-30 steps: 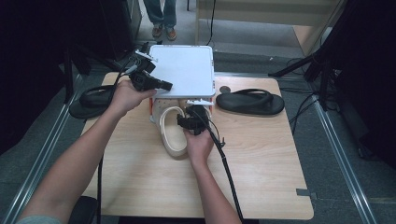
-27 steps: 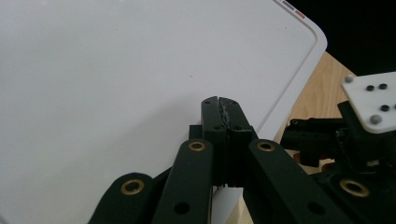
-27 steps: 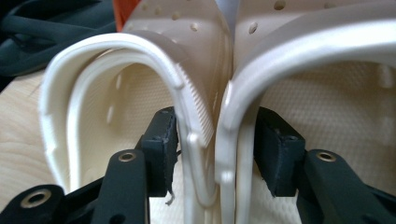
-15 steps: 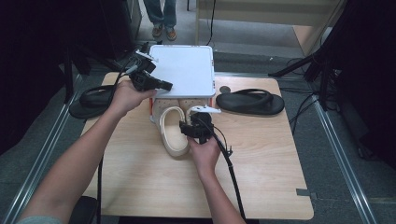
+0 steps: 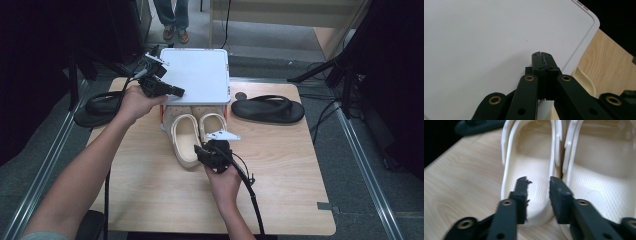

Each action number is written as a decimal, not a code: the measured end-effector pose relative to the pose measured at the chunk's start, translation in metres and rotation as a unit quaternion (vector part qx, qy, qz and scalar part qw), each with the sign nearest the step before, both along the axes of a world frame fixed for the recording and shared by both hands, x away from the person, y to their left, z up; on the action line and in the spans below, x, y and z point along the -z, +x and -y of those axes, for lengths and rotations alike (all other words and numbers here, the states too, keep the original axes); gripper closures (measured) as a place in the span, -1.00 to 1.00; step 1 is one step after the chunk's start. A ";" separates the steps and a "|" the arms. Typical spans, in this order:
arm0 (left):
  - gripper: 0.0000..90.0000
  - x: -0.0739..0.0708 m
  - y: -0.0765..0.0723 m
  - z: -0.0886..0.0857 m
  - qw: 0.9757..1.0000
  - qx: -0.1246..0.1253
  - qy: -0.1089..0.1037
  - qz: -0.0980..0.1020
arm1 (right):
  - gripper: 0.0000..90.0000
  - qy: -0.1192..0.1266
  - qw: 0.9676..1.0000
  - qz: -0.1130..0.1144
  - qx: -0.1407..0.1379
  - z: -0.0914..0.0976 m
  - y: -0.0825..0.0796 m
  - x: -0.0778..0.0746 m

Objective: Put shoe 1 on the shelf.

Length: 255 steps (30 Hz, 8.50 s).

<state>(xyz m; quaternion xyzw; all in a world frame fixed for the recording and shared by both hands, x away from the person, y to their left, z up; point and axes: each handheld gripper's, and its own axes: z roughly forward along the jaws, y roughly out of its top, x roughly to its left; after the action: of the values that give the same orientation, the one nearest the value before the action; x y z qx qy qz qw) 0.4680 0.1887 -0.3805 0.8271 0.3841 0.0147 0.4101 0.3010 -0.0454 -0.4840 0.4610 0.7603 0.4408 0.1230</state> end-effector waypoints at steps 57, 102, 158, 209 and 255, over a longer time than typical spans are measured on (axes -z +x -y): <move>1.00 0.000 0.000 0.001 1.000 -0.003 0.008 0.009 | 1.00 0.015 0.998 -0.042 -0.050 -0.030 -0.006 0.041; 1.00 -0.003 -0.001 0.004 1.000 -0.009 0.020 0.006 | 1.00 -0.010 0.998 -0.047 -0.043 -0.057 0.021 0.037; 1.00 -0.001 -0.001 0.004 1.000 -0.012 0.007 0.003 | 1.00 0.000 0.999 -0.029 -0.036 -0.073 0.047 0.020; 1.00 -0.001 -0.003 0.006 1.000 -0.014 0.017 0.016 | 1.00 -0.016 0.999 -0.034 -0.035 0.059 -0.009 0.044; 1.00 -0.001 -0.003 0.005 1.000 -0.011 0.016 0.018 | 1.00 -0.016 0.999 -0.048 -0.019 0.005 0.090 0.026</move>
<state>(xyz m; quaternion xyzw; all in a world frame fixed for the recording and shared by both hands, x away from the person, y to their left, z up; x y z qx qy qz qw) 0.4651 0.1839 -0.3796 0.8287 0.3856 0.0401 0.4036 0.3910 -0.0506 -0.5104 0.4647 0.7812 0.4080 0.0854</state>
